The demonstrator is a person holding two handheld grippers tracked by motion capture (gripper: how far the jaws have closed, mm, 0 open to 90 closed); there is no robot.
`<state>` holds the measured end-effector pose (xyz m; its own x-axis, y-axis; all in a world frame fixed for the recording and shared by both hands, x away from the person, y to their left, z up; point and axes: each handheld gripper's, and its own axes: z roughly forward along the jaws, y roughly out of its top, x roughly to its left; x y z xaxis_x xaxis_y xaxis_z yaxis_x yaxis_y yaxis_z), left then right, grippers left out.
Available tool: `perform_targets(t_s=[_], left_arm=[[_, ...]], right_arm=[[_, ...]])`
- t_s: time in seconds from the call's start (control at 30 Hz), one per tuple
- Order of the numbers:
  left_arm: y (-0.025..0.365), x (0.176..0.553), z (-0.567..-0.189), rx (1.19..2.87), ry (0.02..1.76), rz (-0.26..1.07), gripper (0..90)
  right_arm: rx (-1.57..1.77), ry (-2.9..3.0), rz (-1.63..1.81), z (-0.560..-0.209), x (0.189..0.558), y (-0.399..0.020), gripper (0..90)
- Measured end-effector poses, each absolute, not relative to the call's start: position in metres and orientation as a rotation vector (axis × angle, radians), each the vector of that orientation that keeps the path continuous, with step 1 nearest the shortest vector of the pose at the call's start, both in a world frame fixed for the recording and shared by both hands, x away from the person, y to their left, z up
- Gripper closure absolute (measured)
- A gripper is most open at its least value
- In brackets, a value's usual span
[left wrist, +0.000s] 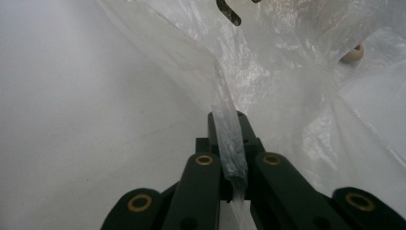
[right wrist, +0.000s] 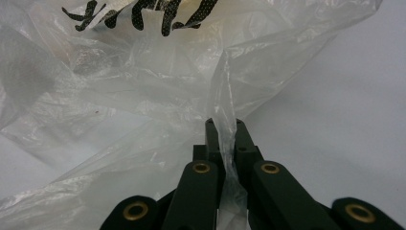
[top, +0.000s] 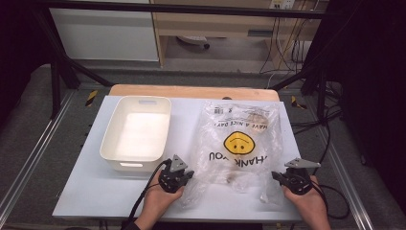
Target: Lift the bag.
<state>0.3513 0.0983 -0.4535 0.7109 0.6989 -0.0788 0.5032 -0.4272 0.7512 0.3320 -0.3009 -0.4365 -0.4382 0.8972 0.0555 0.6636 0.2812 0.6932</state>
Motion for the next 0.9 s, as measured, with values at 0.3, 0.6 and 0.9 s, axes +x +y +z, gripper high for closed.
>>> perform_targets(t_s=[0.3, 0.6, 0.9], left_arm=[[0.096, 0.344, -0.455, 2.114, 0.961, 0.377, 50.7], [0.099, 0.341, -0.459, 2.116, 1.009, 0.429, 27.8], [0.087, 0.325, -0.457, 2.146, 0.908, 0.385, 52.2]], right_arm=[[1.417, 2.219, 0.936, -0.438, 0.332, -0.3, 90.0], [1.412, 2.224, 0.931, -0.438, 0.332, -0.3, 90.0], [1.406, 2.237, 0.935, -0.438, 0.331, -0.299, 90.0]])
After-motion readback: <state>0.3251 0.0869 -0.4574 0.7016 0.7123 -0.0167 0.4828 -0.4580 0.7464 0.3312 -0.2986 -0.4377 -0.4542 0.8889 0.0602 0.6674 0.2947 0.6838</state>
